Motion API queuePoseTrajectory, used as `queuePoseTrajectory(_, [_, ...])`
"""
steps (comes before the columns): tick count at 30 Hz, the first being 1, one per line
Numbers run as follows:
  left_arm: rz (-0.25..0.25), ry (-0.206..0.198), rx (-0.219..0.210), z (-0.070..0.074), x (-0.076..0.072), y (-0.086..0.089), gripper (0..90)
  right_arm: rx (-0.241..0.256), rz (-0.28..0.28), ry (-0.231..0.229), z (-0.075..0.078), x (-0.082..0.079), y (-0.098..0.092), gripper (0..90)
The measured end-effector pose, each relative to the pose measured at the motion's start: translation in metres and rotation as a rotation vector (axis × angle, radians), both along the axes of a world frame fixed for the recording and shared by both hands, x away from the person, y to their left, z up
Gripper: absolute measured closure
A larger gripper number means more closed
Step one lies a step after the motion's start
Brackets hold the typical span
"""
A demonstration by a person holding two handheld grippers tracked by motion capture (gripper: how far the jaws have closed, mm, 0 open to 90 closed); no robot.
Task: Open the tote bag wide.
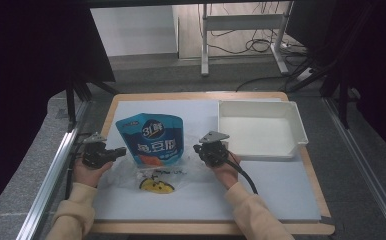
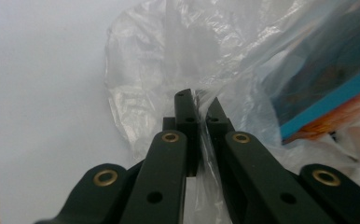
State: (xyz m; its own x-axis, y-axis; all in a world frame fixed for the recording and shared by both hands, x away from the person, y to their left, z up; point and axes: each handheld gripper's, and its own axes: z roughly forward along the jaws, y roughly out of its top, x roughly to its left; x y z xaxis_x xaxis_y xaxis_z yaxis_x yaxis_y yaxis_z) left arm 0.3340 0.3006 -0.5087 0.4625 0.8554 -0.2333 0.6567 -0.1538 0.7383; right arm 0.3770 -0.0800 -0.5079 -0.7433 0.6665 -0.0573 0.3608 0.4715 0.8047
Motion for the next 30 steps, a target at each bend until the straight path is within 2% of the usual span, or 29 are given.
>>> queuePoseTrajectory(1, [0.002, 0.005, 0.005, -0.002, 0.002, 0.000, 89.0, -0.023, -0.008, 0.006, -0.006, 0.002, 0.003, 88.3])
queuePoseTrajectory(7, [0.004, 0.047, -0.001, -0.015, 0.011, -0.001, 89.0, -0.043, -0.019, 0.028, -0.018, 0.008, 0.006, 88.3])
queuePoseTrajectory(8, [0.002, 0.054, 0.026, -0.018, 0.012, -0.003, 89.0, -0.051, -0.022, 0.037, -0.021, 0.010, 0.006, 88.3])
queuePoseTrajectory(14, [-0.003, 0.082, 0.035, -0.028, 0.014, -0.007, 89.0, -0.076, -0.035, 0.061, -0.029, 0.012, 0.006, 88.3])
queuePoseTrajectory(21, [-0.003, 0.107, 0.036, -0.037, 0.016, -0.007, 88.8, -0.077, -0.037, 0.062, -0.029, 0.012, 0.007, 88.2])
queuePoseTrajectory(30, [-0.006, 0.101, 0.038, -0.038, 0.015, -0.008, 88.4, -0.052, -0.028, 0.088, -0.029, 0.014, 0.004, 86.1])
